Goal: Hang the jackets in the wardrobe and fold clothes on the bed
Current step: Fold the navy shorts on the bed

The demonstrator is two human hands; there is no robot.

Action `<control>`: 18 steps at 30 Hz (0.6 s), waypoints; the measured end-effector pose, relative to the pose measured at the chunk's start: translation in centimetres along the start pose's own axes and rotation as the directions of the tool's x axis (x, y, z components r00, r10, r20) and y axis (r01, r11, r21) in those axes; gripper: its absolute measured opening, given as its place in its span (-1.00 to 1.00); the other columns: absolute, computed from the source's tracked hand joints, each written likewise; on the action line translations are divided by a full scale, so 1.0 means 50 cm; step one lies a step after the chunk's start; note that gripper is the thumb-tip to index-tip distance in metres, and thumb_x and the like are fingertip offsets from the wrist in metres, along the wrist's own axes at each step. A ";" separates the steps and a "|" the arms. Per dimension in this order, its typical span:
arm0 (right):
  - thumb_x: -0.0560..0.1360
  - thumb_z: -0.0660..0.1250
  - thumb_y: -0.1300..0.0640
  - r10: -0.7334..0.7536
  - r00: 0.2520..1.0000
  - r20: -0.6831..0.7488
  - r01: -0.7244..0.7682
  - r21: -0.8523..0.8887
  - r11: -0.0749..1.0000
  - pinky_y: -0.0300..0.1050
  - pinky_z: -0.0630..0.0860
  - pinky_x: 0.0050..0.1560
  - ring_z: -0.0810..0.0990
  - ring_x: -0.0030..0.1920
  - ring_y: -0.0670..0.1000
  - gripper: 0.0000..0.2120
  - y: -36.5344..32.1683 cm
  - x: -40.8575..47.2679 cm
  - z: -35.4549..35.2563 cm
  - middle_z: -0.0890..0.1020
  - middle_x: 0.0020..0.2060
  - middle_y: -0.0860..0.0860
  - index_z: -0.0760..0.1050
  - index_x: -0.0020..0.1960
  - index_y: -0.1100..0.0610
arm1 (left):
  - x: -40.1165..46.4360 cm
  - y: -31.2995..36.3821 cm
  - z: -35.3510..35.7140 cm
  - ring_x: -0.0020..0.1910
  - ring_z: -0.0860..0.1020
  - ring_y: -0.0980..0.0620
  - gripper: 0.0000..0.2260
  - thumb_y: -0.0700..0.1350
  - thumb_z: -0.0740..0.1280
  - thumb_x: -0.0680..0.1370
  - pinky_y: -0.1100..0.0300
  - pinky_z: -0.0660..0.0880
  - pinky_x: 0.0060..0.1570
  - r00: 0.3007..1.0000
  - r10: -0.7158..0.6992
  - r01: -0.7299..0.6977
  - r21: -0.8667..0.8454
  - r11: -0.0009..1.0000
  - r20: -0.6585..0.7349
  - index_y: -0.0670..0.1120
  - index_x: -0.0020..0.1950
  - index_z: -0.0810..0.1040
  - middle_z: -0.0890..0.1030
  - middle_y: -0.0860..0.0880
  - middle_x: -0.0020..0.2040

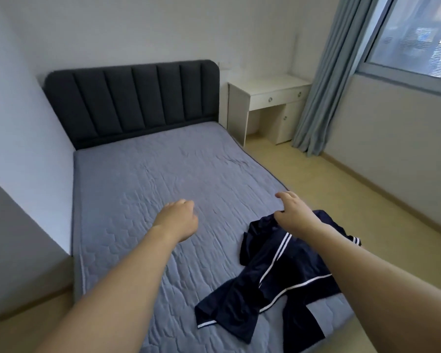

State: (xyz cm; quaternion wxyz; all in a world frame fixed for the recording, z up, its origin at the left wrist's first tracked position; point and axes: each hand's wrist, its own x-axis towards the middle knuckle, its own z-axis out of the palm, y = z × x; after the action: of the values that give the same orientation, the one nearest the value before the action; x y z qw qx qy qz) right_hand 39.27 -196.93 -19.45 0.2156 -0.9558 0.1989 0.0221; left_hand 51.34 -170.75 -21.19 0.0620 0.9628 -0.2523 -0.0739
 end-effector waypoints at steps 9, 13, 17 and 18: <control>0.53 0.17 0.17 0.116 0.992 0.057 -0.122 0.110 0.987 -0.06 0.30 0.35 0.29 0.42 0.06 -0.46 0.359 0.201 -0.064 0.24 0.48 0.05 0.20 0.50 0.15 | 0.271 0.344 0.065 0.24 0.47 -0.16 -0.68 -0.07 0.12 0.61 0.06 0.41 0.19 0.998 0.015 -0.005 -0.162 0.987 0.061 -0.14 0.31 0.43 0.46 -0.16 0.32; 0.48 0.20 0.20 0.229 0.971 0.071 -0.239 0.185 0.953 -0.04 0.35 0.27 0.36 0.34 0.10 -0.54 0.602 0.299 -0.022 0.35 0.38 0.09 0.34 0.38 0.15 | 0.434 0.529 0.203 0.17 0.49 -0.12 -0.74 -0.09 0.14 0.59 0.07 0.43 0.14 0.991 -0.001 0.035 -0.243 0.970 0.136 -0.12 0.22 0.47 0.50 -0.13 0.25; 0.44 0.20 0.23 0.425 0.899 0.102 -0.434 0.332 0.838 -0.08 0.43 -0.14 0.54 -0.05 0.07 -0.66 0.903 0.428 0.046 0.56 0.05 0.01 0.46 0.21 0.13 | 0.633 0.743 0.406 0.17 0.49 -0.09 -0.68 -0.07 0.13 0.57 0.09 0.45 0.11 0.961 0.057 0.011 -0.243 0.970 0.271 -0.07 0.30 0.43 0.46 -0.07 0.30; 0.41 0.20 0.23 0.471 0.874 0.119 -0.480 0.369 0.796 -0.10 0.44 -0.25 0.55 -0.17 0.02 -0.68 0.979 0.462 0.069 0.59 -0.09 -0.03 0.50 0.14 0.12 | 0.690 0.798 0.459 0.21 0.48 -0.09 -0.66 -0.08 0.14 0.57 0.12 0.42 0.12 0.955 0.076 -0.004 -0.244 0.970 0.286 -0.07 0.33 0.42 0.45 -0.07 0.32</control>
State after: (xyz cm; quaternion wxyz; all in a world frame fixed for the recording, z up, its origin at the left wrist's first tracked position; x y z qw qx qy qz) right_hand 41.56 -244.58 -45.28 0.3896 -0.8130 0.4303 0.0460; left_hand 58.07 -224.25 -41.30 0.1414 0.9212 -0.2673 -0.2448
